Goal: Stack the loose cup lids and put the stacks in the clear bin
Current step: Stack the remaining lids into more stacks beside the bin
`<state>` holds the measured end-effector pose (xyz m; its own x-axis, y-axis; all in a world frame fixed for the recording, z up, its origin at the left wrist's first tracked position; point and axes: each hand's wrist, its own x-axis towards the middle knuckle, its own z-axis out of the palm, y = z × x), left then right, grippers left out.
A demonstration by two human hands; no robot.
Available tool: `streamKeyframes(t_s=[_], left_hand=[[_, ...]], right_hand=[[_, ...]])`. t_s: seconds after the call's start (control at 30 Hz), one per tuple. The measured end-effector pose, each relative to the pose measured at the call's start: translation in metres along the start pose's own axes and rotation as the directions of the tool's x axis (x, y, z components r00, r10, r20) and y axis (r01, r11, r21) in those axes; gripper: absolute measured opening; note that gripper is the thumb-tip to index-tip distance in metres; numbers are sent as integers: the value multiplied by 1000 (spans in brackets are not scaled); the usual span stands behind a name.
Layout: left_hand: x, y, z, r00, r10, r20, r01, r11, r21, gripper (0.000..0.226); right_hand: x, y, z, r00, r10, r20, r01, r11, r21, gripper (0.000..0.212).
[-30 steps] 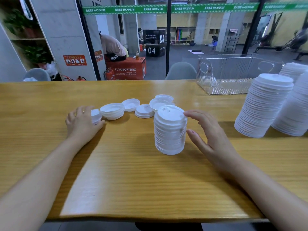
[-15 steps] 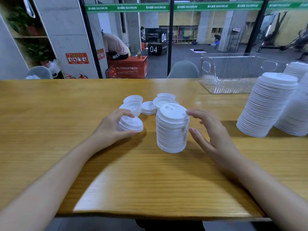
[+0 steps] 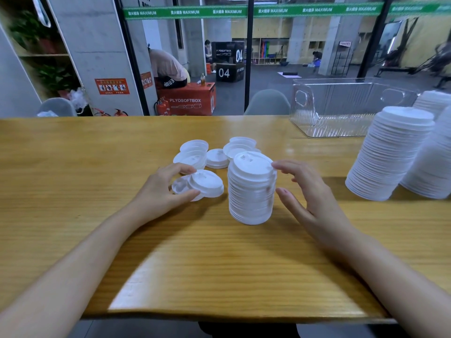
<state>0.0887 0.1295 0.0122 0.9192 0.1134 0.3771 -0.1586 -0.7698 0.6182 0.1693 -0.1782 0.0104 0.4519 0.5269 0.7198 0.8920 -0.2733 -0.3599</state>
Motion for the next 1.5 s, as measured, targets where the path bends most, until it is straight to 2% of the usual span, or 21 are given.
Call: streamKeyframes(t_s=[0.1, 0.23, 0.37, 0.5, 0.63, 0.73, 0.8, 0.9, 1.03, 1.23, 1.5], left_hand=[[0, 3, 1, 999, 26, -21, -26, 1000, -1, 49], [2, 3, 6, 1000, 23, -1, -23, 999, 35, 63], [3, 4, 14, 998, 61, -7, -59, 988, 145, 60], [4, 4, 15, 995, 88, -37, -80, 980, 180, 58], [4, 17, 12, 983, 60, -175, -50, 997, 58, 59], [5, 34, 10, 955, 47, -291, -70, 995, -69, 53], [6, 49, 10, 946, 49, -321, -93, 988, -126, 51], [8, 69, 15, 958, 52, -282, -119, 967, -226, 46], [10, 87, 26, 986, 59, -153, -105, 946, -305, 50], [9, 94, 36, 991, 101, -86, -120, 957, -263, 51], [5, 94, 36, 988, 140, -63, -151, 963, -222, 51]], right_hand=[[0, 0, 0, 1000, -2, -1, 2, 1000, -3, 41], [1, 0, 1, 1000, -7, -2, 7, 1000, 7, 41], [0, 1, 1, 1000, -12, -2, 12, 1000, 2, 41], [0, 2, 1, 1000, -12, -1, 12, 1000, 2, 42], [0, 1, 1, 1000, -13, 1, 13, 1000, 4, 42], [0, 0, 0, 1000, -9, -6, 9, 1000, 4, 42], [0, 0, 0, 1000, -8, -14, 8, 1000, 4, 42], [0, 0, 0, 999, -18, -34, 18, 1000, -5, 41], [0, 2, -1, 997, -22, -70, 21, 1000, -16, 39], [0, 2, -2, 997, -8, -79, 8, 1000, -4, 40], [1, -1, -2, 999, -33, -21, 32, 999, -34, 41]])
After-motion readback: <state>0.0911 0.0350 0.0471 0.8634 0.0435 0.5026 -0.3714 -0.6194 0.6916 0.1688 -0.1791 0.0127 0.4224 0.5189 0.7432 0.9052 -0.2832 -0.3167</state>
